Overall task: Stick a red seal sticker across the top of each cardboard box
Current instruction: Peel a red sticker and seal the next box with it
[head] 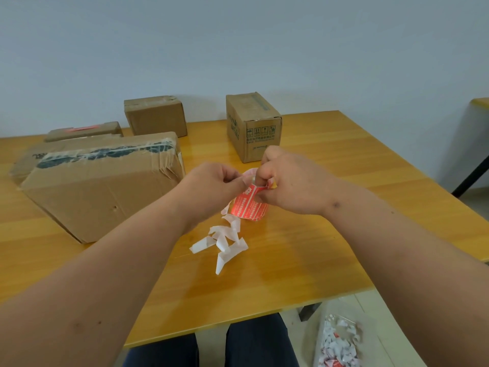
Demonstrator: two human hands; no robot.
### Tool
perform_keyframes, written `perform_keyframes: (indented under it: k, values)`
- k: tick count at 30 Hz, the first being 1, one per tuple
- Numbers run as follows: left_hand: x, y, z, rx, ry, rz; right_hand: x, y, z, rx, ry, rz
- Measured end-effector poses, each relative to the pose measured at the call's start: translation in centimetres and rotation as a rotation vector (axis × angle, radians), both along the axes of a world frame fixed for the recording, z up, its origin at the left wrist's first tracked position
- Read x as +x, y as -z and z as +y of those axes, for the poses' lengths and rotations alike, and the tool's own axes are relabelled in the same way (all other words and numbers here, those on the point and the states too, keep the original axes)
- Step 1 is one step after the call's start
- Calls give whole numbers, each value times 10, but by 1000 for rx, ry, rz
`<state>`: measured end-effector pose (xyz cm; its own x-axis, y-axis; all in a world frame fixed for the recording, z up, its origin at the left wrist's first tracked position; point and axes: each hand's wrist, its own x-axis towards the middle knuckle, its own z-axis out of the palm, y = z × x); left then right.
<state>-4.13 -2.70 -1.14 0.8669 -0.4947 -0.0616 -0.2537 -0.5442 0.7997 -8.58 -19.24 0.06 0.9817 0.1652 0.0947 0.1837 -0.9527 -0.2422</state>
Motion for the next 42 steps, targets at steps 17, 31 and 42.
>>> perform_keyframes:
  k: [17,31,42]
  values:
    - [1,0,0,45,16,-5,3,1,6,-2,-25,-15]
    - [5,-3,11,-72,-3,190,4,2,6,-15,-18,-65]
    - [5,0,7,-59,-49,83,8,0,9,31,51,1]
